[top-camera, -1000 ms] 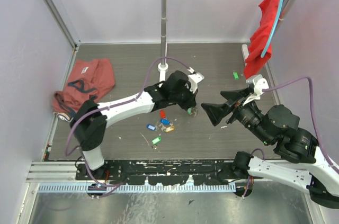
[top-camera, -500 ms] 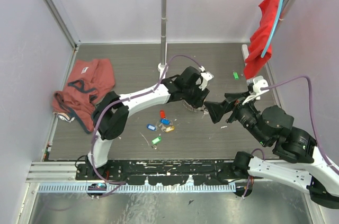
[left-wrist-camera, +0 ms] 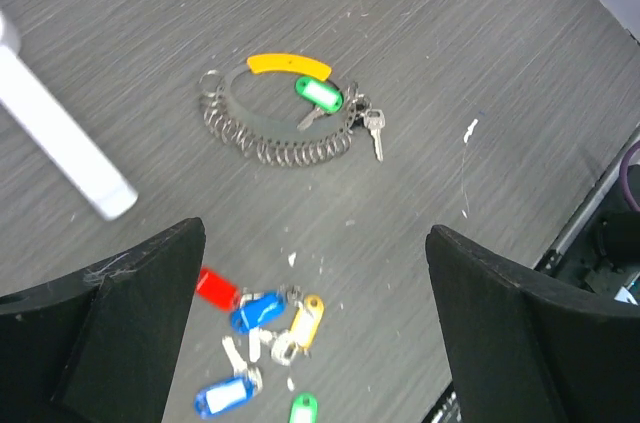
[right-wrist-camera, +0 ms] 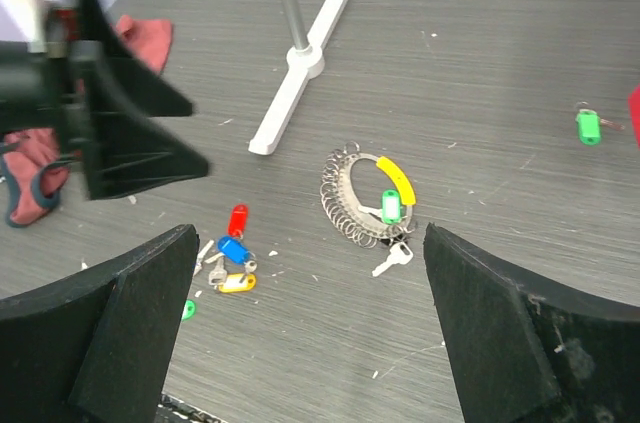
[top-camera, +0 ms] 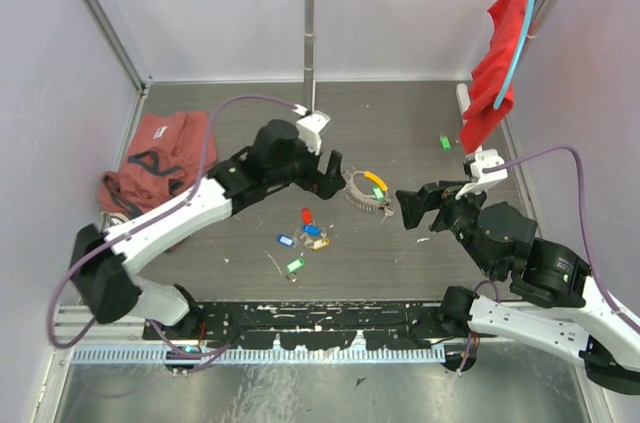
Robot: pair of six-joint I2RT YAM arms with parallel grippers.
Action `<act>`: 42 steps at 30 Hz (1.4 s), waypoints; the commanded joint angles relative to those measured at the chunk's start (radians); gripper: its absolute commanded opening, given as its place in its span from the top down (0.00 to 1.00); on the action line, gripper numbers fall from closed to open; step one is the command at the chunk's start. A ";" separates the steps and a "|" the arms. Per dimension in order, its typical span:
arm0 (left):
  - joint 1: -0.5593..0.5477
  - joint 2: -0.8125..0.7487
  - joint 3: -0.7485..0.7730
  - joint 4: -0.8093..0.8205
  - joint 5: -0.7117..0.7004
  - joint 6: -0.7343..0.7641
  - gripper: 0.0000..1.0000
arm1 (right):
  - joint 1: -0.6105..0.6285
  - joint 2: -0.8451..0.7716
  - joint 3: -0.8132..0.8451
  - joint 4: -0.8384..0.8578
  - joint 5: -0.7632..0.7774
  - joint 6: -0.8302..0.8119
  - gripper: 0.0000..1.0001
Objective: Put the keys on the keyring
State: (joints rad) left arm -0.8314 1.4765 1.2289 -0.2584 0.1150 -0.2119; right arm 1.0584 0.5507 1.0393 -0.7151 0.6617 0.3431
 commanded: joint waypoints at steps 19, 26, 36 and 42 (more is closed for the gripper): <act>-0.003 -0.810 -0.359 -0.471 -0.538 -0.200 0.02 | 0.001 -0.151 -0.090 -0.039 0.260 0.035 0.00; -0.003 -0.885 -0.409 -0.512 -0.589 -0.211 0.02 | 0.001 -0.166 -0.124 -0.059 0.256 0.067 0.00; -0.004 -0.920 -0.431 -0.507 -0.617 -0.202 0.02 | 0.001 -0.182 -0.140 -0.084 0.262 0.085 0.00; -0.002 -0.893 -0.438 -0.493 -0.610 -0.195 0.02 | 0.000 -0.172 -0.141 -0.087 0.258 0.088 0.00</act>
State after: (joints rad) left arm -0.8356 0.5697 0.7971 -0.7689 -0.4808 -0.4141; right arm 1.0584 0.3752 0.8967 -0.8154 0.8928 0.4080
